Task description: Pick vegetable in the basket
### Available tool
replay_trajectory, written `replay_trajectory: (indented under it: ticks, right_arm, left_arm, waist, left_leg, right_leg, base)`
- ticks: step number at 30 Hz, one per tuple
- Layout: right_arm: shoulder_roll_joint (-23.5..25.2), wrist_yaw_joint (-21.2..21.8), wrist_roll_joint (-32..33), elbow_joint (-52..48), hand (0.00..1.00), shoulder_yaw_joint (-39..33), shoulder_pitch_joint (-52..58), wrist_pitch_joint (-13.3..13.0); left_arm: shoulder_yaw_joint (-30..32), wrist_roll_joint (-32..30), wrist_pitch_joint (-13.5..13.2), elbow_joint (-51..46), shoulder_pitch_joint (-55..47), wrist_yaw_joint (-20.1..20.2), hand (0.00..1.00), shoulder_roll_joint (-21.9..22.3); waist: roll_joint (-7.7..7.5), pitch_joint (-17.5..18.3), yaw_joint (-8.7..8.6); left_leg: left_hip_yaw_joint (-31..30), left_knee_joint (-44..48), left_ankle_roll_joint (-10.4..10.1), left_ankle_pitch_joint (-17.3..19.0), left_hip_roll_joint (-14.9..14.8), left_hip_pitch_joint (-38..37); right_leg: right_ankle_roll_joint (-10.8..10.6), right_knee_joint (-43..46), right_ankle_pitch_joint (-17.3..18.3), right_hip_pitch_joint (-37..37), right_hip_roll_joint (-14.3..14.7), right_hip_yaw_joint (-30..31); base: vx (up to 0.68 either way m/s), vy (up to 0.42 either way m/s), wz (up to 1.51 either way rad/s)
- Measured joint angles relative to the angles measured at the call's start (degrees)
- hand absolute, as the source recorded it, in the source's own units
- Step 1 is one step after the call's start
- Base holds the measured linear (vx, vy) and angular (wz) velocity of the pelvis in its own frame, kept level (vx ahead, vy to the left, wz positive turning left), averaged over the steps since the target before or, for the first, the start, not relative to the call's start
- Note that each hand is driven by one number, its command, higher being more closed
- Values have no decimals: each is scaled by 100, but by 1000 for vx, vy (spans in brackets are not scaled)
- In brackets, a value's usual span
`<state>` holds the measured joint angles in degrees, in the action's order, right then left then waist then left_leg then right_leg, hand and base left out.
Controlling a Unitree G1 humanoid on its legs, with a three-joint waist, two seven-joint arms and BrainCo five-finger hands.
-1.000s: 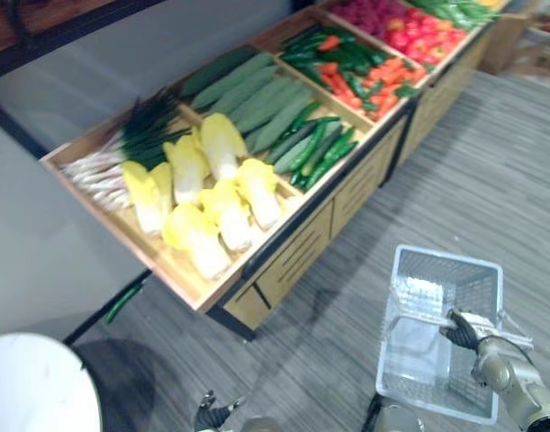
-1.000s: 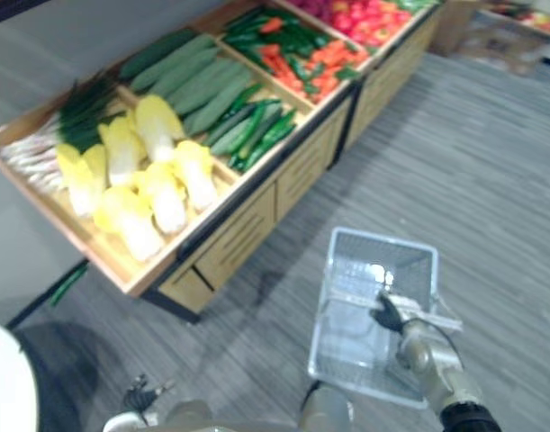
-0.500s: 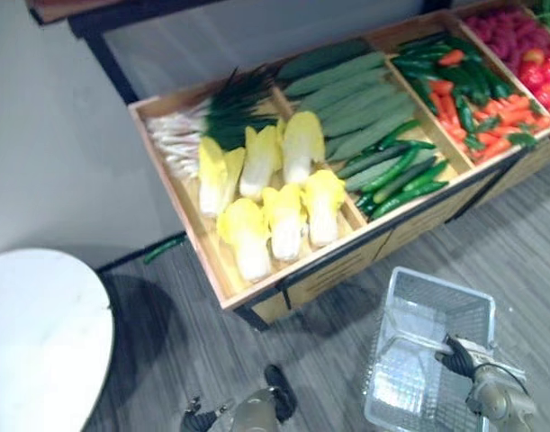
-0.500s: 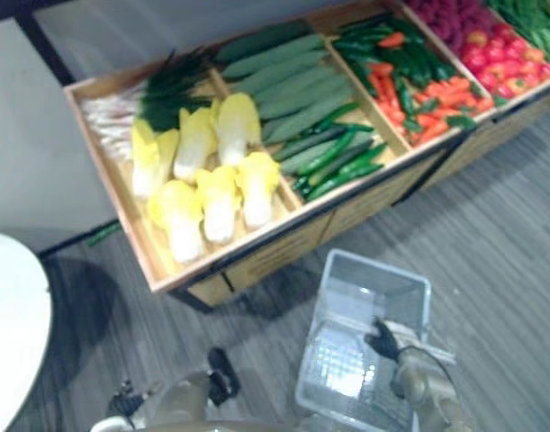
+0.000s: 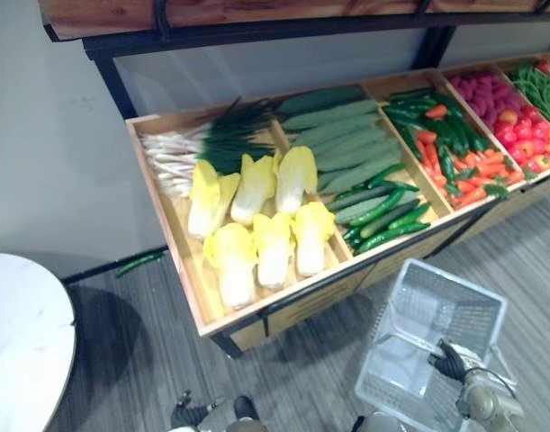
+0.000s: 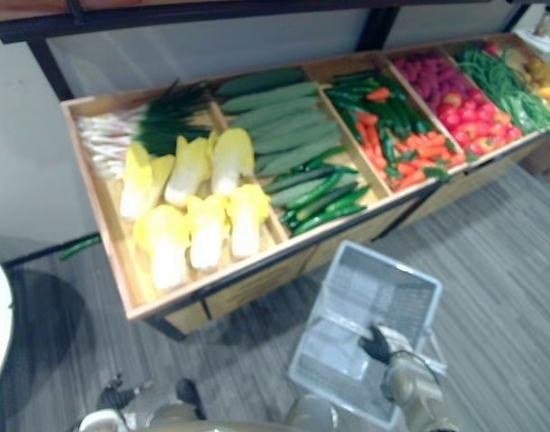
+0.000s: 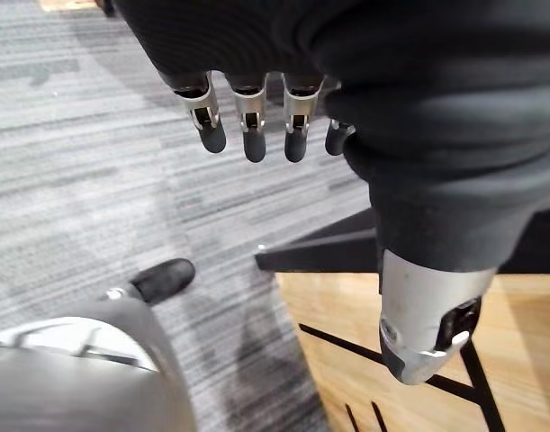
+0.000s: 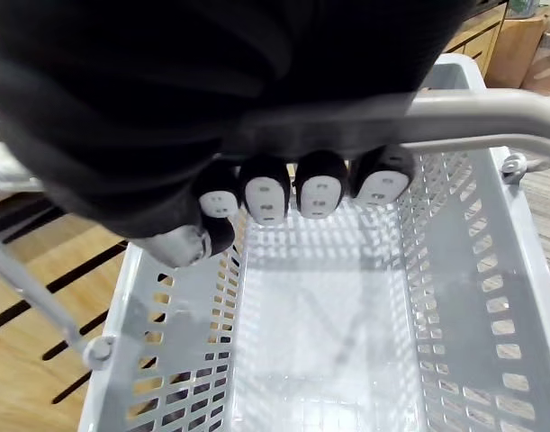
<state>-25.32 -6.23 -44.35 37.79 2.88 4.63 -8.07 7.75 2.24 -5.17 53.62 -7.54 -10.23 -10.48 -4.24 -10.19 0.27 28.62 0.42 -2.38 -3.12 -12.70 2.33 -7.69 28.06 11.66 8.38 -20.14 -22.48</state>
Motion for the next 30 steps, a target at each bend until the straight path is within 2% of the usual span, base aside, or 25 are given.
replay_trajectory:
  ticks: [1, 2, 3, 4, 5, 7, 8, 10, 11, 15, 18, 22, 23, 27, 30]
  right_arm:
    - [5, -28, 1, 268, 100, -39, -124, 31]
    - [88, -69, 48, 488, 100, -108, -214, 47]
    - [142, -91, 62, 588, 100, -182, -251, 63]
    - [152, -96, 119, 832, 100, -267, -358, 144]
    - [142, -96, 175, 908, 100, -288, -380, 182]
    - [136, -104, 223, 1116, 100, -451, -389, 286]
    - [136, -97, 310, 1210, 100, -505, -297, 296]
    - [134, -105, 407, 1229, 100, -546, -158, 288]
    - [139, -114, 432, 1217, 100, -561, -92, 278]
    - [268, -219, 436, 1218, 100, -656, 39, 237]
    - [382, -338, 436, 1216, 100, -735, 166, 182]
    - [392, -522, 435, 1242, 100, -1050, 312, 114]
    - [398, -589, 435, 1272, 100, -1203, 337, 111]
    - [416, -751, 436, 1507, 100, -1472, 338, 105]
    - [528, -774, 437, 1653, 100, -1599, 328, 106]
  left_arm:
    - [32, 63, -44, 4, 66, 9, 0, -17]
    - [66, 194, -53, 19, 76, 10, 0, -111]
    - [90, 220, -53, 57, 105, 7, 0, -173]
    - [121, 294, -46, 135, 126, -4, 0, -58]
    - [123, 328, -41, 136, 102, 6, 0, 28]
    - [174, 426, -38, 183, 34, -11, 0, 275]
    - [263, 439, -39, 182, -16, -67, 0, 284]
    - [416, 459, -44, 158, -23, -96, 0, 288]
    - [452, 608, -61, 61, -20, -103, 0, 291]
    - [642, 668, -143, -771, -134, -381, 0, 368]
    - [830, 651, -348, -1953, -349, -748, 0, 596]
    - [803, 373, -565, -3492, -440, -1331, 0, 1151]
    - [718, 248, -598, -3884, -423, -1470, 0, 1271]
    - [300, -527, -658, -4711, -415, -1826, 0, 1279]
    - [212, -757, -673, -5064, -379, -1875, 0, 1237]
  waist:
    - [-36, 3, 20]
    - [-172, 31, 19]
    - [-239, 31, 12]
    - [-41, 43, 89]
    - [79, 56, 143]
    - [348, 72, 166]
    - [407, 97, 142]
    - [465, 136, 147]
    - [437, 145, 152]
    - [403, 165, 156]
    - [386, 175, 176]
    - [568, 283, 155]
    - [720, 362, 151]
    - [811, 400, 139]
    - [768, 418, 123]
  left_leg:
    - [-137, -22, -151, -67, -72, 110]
    - [-286, -52, -339, -133, -70, 243]
    - [-397, -105, -444, -212, -65, 272]
    - [-569, -343, -640, -338, -261, 279]
    - [-623, -419, -712, -385, -348, 312]
    - [-753, -461, -694, -537, -415, 325]
    - [-755, -503, -700, -657, -485, 290]
    - [-754, -534, -673, -761, -545, 251]
    - [-744, -536, -679, -816, -554, 249]
    - [-738, -525, -632, -858, -482, 228]
    - [-746, -177, -624, -865, -367, 256]
    - [-846, -78, -530, -938, -268, 330]
    - [-916, -183, -509, -971, -254, 336]
    - [-896, -539, -456, -1028, -178, 183]
    - [-882, -586, -455, -1026, -134, 144]
  right_leg:
    - [108, -662, -322, 129, 17, 220]
    - [137, -1160, -1103, 264, 53, 524]
    - [-204, -1229, -1033, 222, 107, 654]
    - [-306, -1438, -852, 194, 402, 611]
    - [-253, -1537, -820, 196, 521, 506]
    - [-174, -1724, -776, 74, 818, 222]
    - [-110, -1753, -747, -61, 974, 54]
    - [-75, -1826, -726, -237, 1061, -91]
    - [-73, -1906, -725, -320, 1088, -147]
    - [-77, -2115, -740, -540, 1066, -223]
    - [-94, -2205, -757, -765, 915, -272]
    - [-103, -2264, -764, -859, 835, -387]
    - [-102, -2270, -771, -850, 846, -435]
    - [-138, -2304, -803, -863, 845, -460]
    - [-149, -2376, -886, -862, 824, -401]
  base:
    - [39, -391, 54]
    - [33, -409, 59]
    - [56, -506, 45]
    - [46, -327, 21]
    - [67, -320, 13]
    - [127, -178, 36]
    - [180, -134, 46]
    - [150, -120, 39]
    - [126, -57, 26]
    - [81, 24, 17]
    - [59, 31, 15]
    - [-6, 18, 17]
    - [-28, 24, 21]
    - [-26, 34, 6]
    - [-30, 28, -7]
